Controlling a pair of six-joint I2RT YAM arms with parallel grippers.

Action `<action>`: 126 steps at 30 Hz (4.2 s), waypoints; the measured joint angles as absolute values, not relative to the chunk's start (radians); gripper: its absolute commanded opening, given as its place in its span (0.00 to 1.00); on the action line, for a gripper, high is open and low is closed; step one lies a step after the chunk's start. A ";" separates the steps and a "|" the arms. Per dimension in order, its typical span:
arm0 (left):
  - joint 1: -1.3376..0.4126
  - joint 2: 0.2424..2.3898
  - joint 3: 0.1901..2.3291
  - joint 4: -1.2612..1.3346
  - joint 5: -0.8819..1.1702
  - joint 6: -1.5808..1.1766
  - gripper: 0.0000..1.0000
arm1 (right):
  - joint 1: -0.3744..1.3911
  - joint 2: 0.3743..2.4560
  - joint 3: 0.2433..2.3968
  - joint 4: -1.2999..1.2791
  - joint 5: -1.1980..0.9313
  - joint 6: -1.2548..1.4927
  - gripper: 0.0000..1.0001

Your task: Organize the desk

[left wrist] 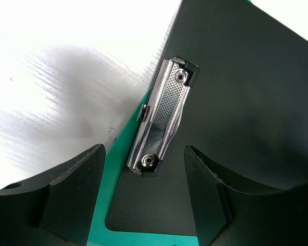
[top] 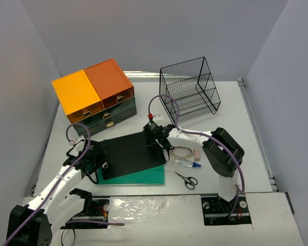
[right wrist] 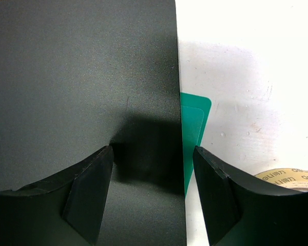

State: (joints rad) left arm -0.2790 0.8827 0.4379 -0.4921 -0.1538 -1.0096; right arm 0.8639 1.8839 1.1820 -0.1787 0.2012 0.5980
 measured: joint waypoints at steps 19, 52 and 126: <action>-0.271 1.039 0.403 -0.210 -0.167 -1.008 0.59 | 0.864 1.884 1.197 -0.209 0.176 0.542 0.60; -0.248 0.902 0.315 -0.148 -0.135 -0.963 0.55 | 0.922 1.964 1.313 -0.307 0.175 0.470 0.60; -0.267 0.763 0.887 -0.466 0.406 -0.822 0.00 | 0.998 1.522 1.273 -0.319 0.508 0.633 0.69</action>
